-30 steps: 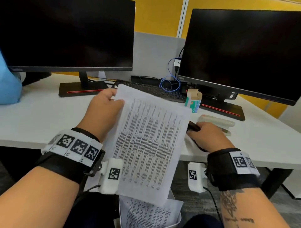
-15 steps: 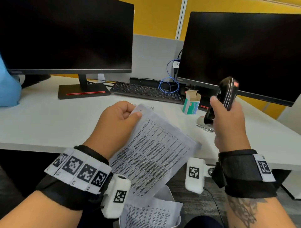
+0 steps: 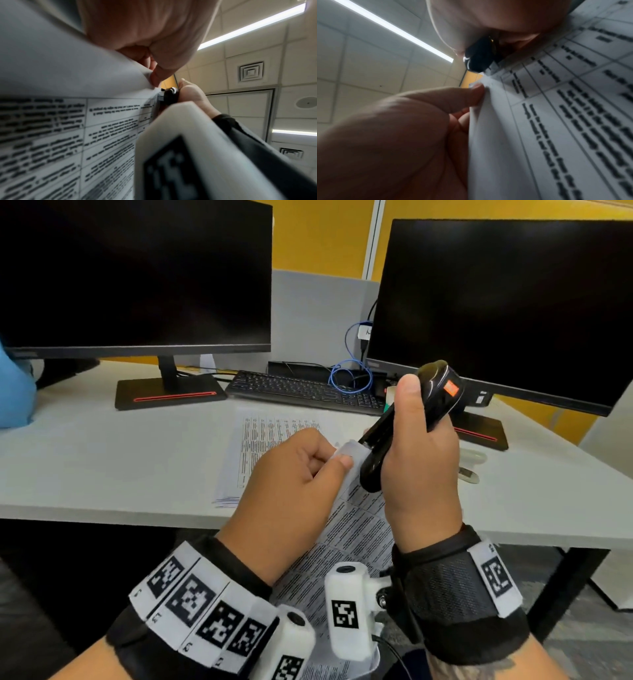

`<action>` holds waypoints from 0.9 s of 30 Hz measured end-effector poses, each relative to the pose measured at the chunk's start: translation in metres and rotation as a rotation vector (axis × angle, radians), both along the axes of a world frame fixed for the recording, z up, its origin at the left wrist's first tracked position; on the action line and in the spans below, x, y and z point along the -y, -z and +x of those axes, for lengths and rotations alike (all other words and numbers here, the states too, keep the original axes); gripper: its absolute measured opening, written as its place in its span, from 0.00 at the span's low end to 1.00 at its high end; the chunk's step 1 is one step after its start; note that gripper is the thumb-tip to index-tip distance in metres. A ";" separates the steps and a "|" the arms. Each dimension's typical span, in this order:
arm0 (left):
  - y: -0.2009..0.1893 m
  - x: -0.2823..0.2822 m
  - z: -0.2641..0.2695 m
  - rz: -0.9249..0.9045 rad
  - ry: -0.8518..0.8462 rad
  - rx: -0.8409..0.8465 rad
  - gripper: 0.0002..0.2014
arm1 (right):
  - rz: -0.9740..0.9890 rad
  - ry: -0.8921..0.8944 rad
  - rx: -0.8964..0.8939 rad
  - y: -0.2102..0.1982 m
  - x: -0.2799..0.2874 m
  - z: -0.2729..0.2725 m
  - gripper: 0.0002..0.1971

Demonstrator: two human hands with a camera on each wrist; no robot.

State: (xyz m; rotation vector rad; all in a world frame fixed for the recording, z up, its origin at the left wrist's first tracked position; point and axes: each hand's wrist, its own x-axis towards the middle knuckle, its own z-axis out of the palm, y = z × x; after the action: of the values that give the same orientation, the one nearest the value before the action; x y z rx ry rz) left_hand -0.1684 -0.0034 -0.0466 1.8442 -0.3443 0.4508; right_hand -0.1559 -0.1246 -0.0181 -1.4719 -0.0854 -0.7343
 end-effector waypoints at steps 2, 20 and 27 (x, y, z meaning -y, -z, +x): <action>-0.001 0.002 -0.002 -0.008 0.015 0.007 0.11 | -0.007 0.022 0.020 -0.001 0.002 0.001 0.17; 0.001 -0.004 0.000 0.165 0.284 0.023 0.27 | 0.108 -0.096 0.073 0.000 0.004 -0.002 0.16; 0.000 0.000 -0.006 0.263 0.173 0.103 0.22 | 0.079 -0.079 0.089 0.001 0.004 0.002 0.16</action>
State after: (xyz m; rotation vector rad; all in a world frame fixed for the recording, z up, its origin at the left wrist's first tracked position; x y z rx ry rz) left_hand -0.1745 -0.0037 -0.0465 2.0283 -0.6543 0.3953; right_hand -0.1543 -0.1286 -0.0190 -1.3530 -0.1788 -0.7309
